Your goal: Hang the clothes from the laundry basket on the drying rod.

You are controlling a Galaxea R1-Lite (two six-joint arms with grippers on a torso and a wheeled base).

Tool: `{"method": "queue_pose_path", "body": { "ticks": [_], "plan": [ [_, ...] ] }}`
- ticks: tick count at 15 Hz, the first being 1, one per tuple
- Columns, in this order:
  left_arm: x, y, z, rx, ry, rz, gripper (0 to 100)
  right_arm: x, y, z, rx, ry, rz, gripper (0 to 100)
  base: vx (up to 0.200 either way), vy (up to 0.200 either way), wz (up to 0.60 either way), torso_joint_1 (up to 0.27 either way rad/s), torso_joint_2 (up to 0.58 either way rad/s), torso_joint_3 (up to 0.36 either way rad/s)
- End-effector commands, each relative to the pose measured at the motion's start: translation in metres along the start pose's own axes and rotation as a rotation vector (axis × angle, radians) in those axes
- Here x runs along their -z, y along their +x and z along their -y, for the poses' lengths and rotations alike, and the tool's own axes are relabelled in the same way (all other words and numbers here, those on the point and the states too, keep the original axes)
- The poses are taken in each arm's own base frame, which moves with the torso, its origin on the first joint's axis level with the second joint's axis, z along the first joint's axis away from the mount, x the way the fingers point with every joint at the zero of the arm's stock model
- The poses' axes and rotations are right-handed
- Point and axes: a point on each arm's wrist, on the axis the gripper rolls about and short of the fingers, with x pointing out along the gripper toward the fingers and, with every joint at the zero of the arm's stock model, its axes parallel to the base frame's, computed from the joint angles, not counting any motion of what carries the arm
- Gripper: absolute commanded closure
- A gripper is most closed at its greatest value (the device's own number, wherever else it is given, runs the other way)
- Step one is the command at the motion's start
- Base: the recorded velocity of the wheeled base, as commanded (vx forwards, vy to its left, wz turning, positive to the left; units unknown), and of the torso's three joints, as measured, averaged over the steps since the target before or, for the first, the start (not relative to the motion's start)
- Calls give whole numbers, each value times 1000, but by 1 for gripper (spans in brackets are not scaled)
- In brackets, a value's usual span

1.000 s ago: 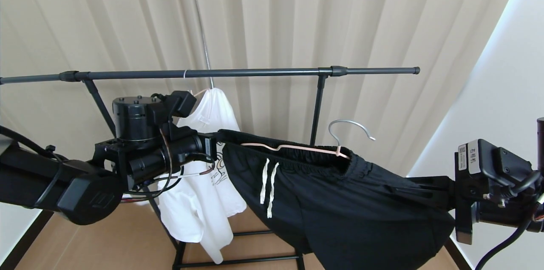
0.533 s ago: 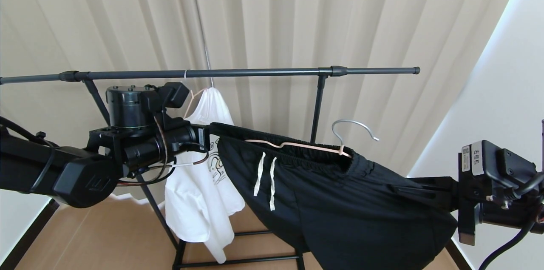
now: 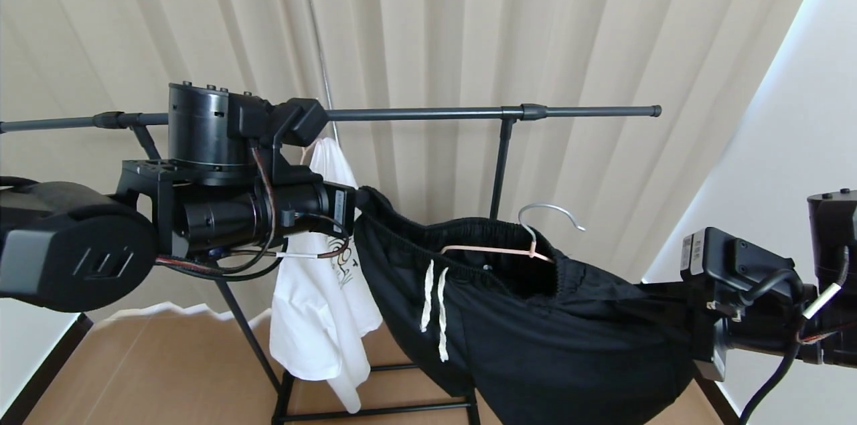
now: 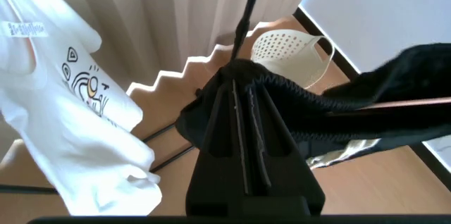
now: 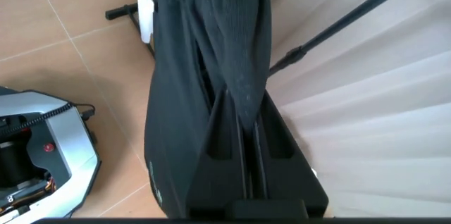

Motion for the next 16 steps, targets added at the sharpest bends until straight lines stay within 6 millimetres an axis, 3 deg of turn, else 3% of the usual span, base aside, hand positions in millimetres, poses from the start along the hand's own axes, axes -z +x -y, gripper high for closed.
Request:
{"method": "queue_pose_path", "body": {
  "ticks": [1,6,10,16],
  "plan": [
    [-9,-12,11,26,30,25,100,4,13,3,-19,16,-29,100,0,0,0,0,0,0],
    [-12,-29,28,1,65,-40,100,-5,22,10,-3,112,-26,100,0,0,0,0,0,0],
    [-6,-38,33,-24,74,-111,100,-22,27,11,22,237,58,100,0,0,0,0,0,0],
    [6,-44,58,52,94,-215,100,-25,50,2,38,292,109,100,0,0,0,0,0,0]
  ]
}}
